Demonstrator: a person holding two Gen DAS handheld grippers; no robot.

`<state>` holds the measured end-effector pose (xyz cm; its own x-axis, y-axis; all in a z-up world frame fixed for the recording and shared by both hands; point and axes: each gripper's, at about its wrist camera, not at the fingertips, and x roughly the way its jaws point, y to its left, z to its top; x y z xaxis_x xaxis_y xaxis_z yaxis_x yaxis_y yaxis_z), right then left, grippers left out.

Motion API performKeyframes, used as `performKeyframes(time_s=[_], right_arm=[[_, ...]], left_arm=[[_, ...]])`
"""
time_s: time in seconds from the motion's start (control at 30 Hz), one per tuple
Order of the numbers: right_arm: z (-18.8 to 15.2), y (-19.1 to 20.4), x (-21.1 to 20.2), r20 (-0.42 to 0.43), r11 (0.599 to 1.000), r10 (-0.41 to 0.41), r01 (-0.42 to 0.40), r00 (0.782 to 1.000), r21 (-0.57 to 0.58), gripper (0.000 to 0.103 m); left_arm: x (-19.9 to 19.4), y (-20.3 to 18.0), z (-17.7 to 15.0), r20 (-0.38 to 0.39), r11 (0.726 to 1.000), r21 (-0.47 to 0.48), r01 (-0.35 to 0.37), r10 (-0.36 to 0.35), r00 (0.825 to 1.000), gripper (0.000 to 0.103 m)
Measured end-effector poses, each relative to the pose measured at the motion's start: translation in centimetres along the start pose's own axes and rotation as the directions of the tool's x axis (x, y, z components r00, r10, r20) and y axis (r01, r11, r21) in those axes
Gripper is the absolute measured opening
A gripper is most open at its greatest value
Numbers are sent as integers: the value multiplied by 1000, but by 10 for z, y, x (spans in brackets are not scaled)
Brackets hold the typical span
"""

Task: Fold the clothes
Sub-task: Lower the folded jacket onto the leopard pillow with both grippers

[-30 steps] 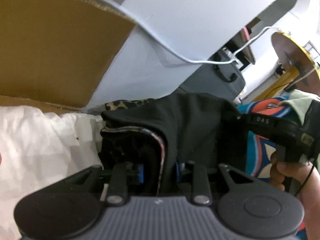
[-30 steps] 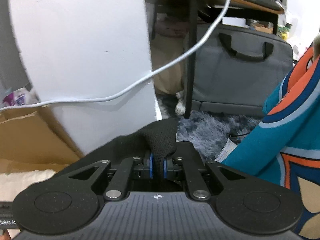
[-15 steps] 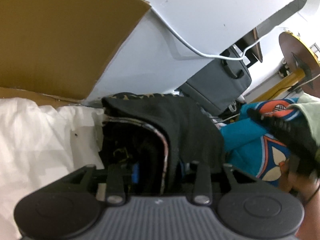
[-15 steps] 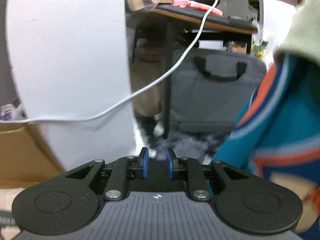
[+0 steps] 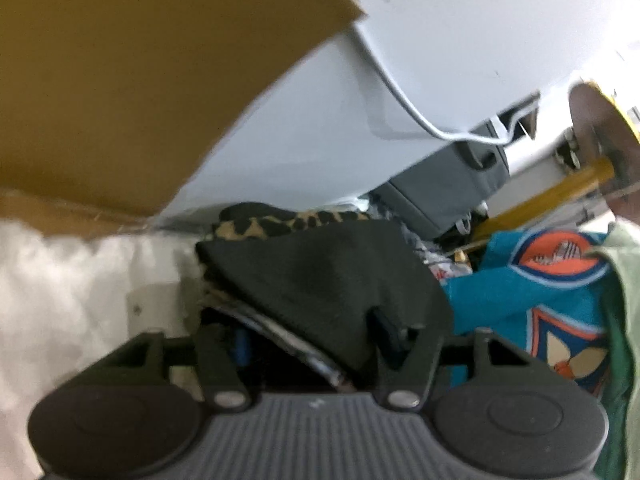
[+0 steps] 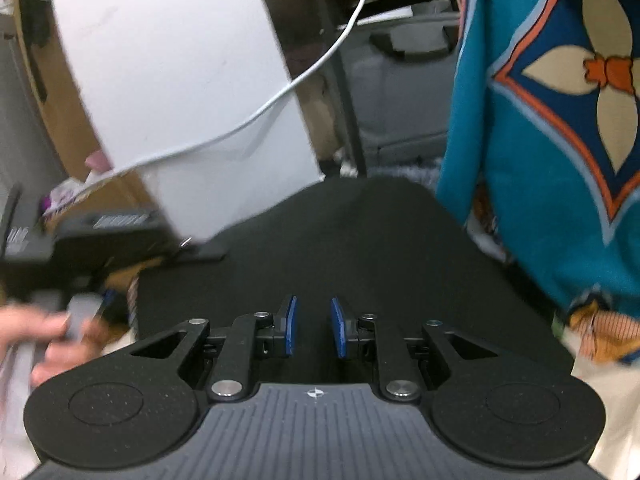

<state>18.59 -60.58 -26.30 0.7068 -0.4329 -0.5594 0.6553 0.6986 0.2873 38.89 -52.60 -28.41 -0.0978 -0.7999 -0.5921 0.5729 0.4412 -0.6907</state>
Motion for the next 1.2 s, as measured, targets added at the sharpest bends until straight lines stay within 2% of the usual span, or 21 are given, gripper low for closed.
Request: performKeyframes(time_s=[0.03,0.17,0.3,0.37,0.4,0.53,0.67,0.87,0.93,1.0,1.07,1.2], right_arm=[[-3,5,-1,-5,1000,-1,1,1000,-12,21],[-12,22,-2,-40,998,-5,2,999,-60,21],[-19,32,-4,-79,994,-17,8,997,-112,25],[-23,32,-7,-95,992,-23,11,995,-123,26],[-25,31,-10,-103,992,-27,14,994,-123,28],[-33,18,-21,-133,996,-47,36,990,-83,29],[-39,5,-40,-136,998,-59,56,989,-24,29],[-50,-6,-67,-51,995,-76,79,996,61,29],[-57,-6,-69,-69,990,-96,102,993,101,29],[-66,0,-79,-60,996,-75,78,995,46,31],[-73,2,-88,-56,996,-87,89,995,27,34],[-83,-11,-95,-77,992,-96,101,992,70,34]], left_arm=[[-1,-3,2,-1,1000,14,-10,10,1000,40],[-8,-16,15,24,993,105,-59,56,998,16],[-17,-26,21,34,966,224,-128,123,992,16],[-24,-27,24,46,948,266,-172,166,985,24],[-29,-25,25,57,940,272,-207,199,978,28],[-51,-20,31,79,905,291,-311,301,950,28],[-70,-33,34,71,884,376,-278,272,960,28],[-69,-75,13,10,844,516,-148,167,986,28],[-60,-81,1,-4,832,536,-145,174,985,26],[-49,-82,-10,-18,821,552,-147,189,982,22],[-35,-79,-19,-27,804,573,-158,211,977,21],[-10,-67,-32,-33,769,614,-179,252,967,21]])
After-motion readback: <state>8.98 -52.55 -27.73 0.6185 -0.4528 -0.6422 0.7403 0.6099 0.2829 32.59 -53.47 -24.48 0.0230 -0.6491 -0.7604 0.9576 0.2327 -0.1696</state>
